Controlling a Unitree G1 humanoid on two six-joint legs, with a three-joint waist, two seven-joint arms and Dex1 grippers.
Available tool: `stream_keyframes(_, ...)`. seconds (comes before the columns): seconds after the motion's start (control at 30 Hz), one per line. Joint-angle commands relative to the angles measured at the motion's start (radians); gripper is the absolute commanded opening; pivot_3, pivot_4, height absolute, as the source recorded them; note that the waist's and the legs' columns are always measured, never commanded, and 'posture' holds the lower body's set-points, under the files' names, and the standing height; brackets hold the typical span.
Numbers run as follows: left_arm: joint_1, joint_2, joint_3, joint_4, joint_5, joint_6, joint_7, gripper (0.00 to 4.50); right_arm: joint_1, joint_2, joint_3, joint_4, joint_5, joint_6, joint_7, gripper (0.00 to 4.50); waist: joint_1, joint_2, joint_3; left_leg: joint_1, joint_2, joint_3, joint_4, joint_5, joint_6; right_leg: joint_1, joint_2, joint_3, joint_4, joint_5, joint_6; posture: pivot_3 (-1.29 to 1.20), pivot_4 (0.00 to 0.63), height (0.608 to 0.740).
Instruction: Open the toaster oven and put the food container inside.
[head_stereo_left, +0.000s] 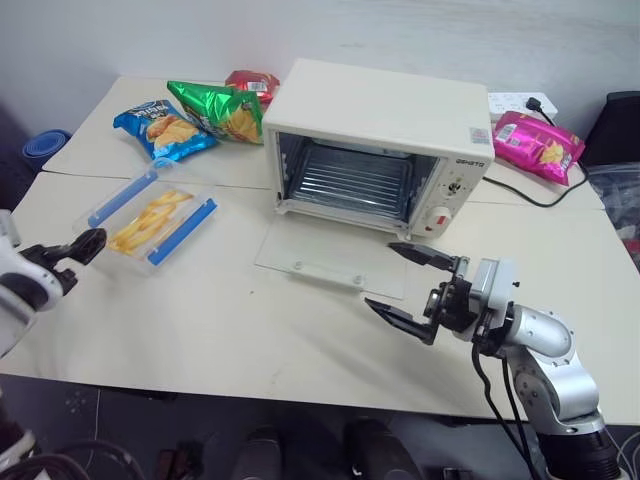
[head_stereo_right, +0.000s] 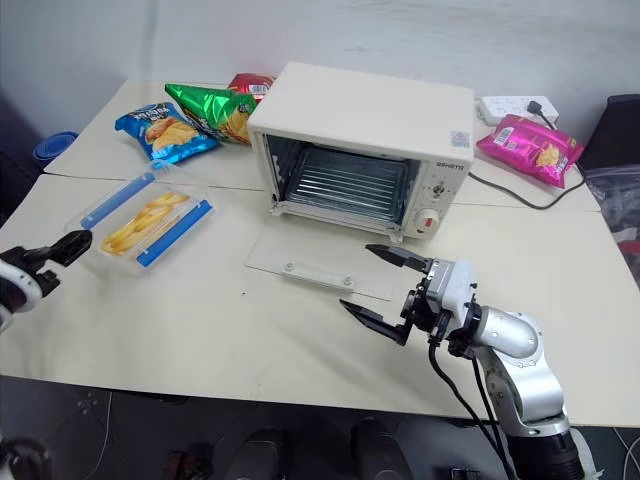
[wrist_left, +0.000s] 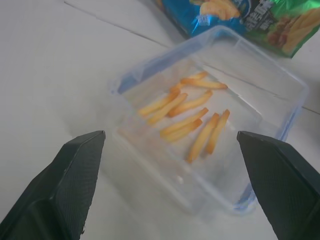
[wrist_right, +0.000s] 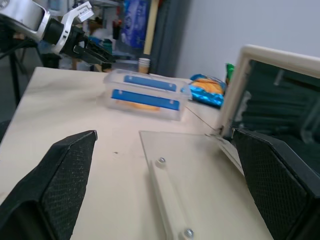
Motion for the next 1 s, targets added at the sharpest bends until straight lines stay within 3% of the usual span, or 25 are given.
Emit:
stream_keyframes(0.03,-0.089,-0.022,0.025,0.072,0.057,0.128,0.115,4.48,0.01,0.005,-0.012,-0.025,0.012,-0.017,-0.012,4.5,-0.003,0.0,0.0,0.0,0.0,0.0,0.0,0.0,0.0,0.0,0.0,0.0,0.0,0.0,0.0,0.0,0.15,0.74)
stream_keyframes(0.37,-0.225,0.012,-0.184,0.334,0.237,0.007,0.003,4.48,0.059,0.05,-0.003,0.029,-0.043,-0.119,-0.026,4.5,0.006,0.0,0.0,0.001,0.001,0.001,0.001,0.003,-0.005,-0.001,0.001,0.0,0.002,0.0,0.0,0.0,0.15,0.74)
stream_keyframes(0.5,-0.28,0.027,-0.221,0.405,0.291,-0.034,-0.018,3.63,0.089,0.051,-0.012,0.04,-0.054,-0.164,-0.023,4.5,0.008,0.0,0.0,0.0,0.001,0.001,0.0,0.005,-0.009,-0.001,0.001,0.0,0.001,0.0,0.0,0.0,0.15,0.74)
stream_keyframes(0.73,-0.322,0.09,-0.254,0.479,0.349,-0.084,-0.113,1.49,0.144,0.059,-0.001,0.036,-0.07,-0.219,-0.035,4.5,0.005,0.0,0.0,0.0,0.001,0.001,0.001,0.005,-0.009,-0.001,0.001,0.0,0.002,0.0,0.0,0.0,0.15,0.74)
stream_keyframes(1.0,-0.279,0.243,-0.315,0.479,0.33,-0.104,-0.398,1.24,0.171,0.046,-0.006,0.01,-0.061,-0.201,-0.05,4.5,0.008,0.0,0.0,0.0,0.002,0.001,0.0,0.005,-0.009,-0.002,0.001,0.0,0.001,0.0,0.0,0.0,0.15,0.74)
